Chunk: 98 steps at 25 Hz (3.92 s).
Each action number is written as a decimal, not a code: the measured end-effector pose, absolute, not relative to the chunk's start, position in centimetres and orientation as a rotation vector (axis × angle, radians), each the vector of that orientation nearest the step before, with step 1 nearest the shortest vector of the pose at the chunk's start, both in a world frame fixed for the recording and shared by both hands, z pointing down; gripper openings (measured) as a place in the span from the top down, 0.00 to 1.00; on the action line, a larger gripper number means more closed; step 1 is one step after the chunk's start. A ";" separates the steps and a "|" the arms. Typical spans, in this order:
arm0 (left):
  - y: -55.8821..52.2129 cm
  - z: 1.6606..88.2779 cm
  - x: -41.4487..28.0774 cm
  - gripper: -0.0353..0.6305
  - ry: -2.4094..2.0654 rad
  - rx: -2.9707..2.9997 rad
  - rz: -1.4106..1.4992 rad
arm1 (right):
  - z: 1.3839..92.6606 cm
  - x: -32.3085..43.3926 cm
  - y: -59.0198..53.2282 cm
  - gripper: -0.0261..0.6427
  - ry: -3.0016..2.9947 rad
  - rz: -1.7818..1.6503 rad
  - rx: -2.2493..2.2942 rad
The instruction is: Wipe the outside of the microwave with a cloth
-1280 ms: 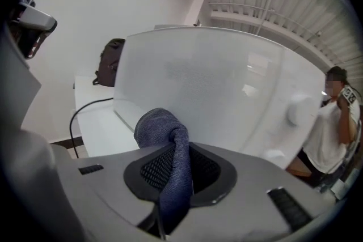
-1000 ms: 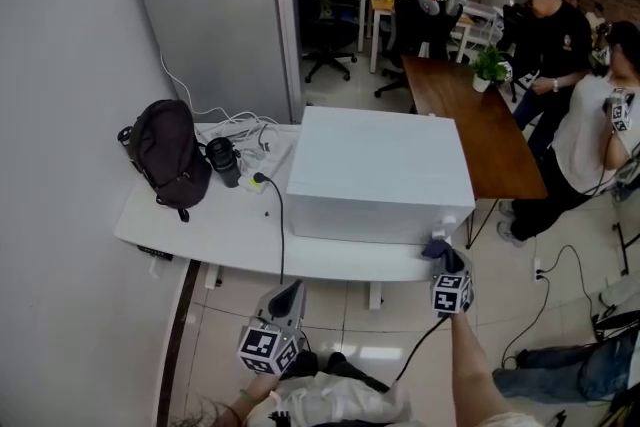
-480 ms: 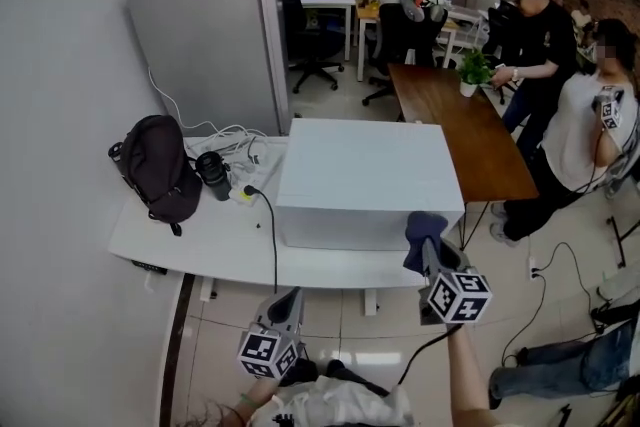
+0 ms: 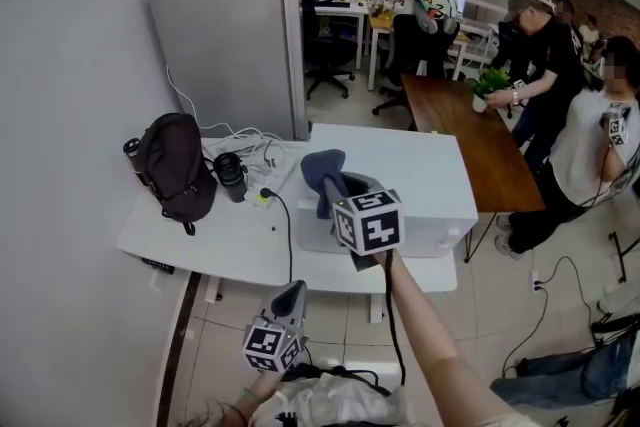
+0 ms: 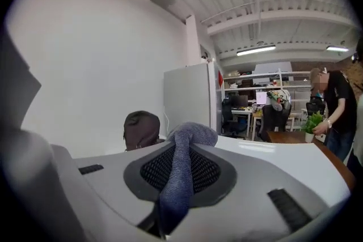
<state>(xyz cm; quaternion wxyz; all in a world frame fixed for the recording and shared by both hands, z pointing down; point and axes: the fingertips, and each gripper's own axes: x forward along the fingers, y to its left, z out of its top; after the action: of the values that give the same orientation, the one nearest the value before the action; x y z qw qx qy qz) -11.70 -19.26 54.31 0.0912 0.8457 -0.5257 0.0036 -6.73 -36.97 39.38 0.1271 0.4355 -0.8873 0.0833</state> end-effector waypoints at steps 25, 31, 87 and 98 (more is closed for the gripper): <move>-20.0 55.8 -7.1 0.97 -1.359 2.597 0.047 | 49.0 31.8 -35.6 0.84 -1.828 0.495 1.869; -20.2 56.6 -5.2 0.97 -1.317 2.640 0.101 | 45.2 30.1 -36.4 0.85 -1.898 0.395 1.873; -22.9 55.9 -5.8 0.97 -1.322 2.681 0.154 | 37.2 10.7 -52.5 0.85 -2.168 0.089 1.557; -23.5 56.2 -12.7 0.97 -1.573 2.525 0.145 | 42.7 -9.6 -56.0 0.85 -2.232 0.043 1.152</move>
<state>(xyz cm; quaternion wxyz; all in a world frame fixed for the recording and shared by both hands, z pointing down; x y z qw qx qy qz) -12.66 -23.50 56.19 0.0816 0.8449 -0.5265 0.0486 -9.63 -55.96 42.70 0.3094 0.4359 -0.8450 0.0161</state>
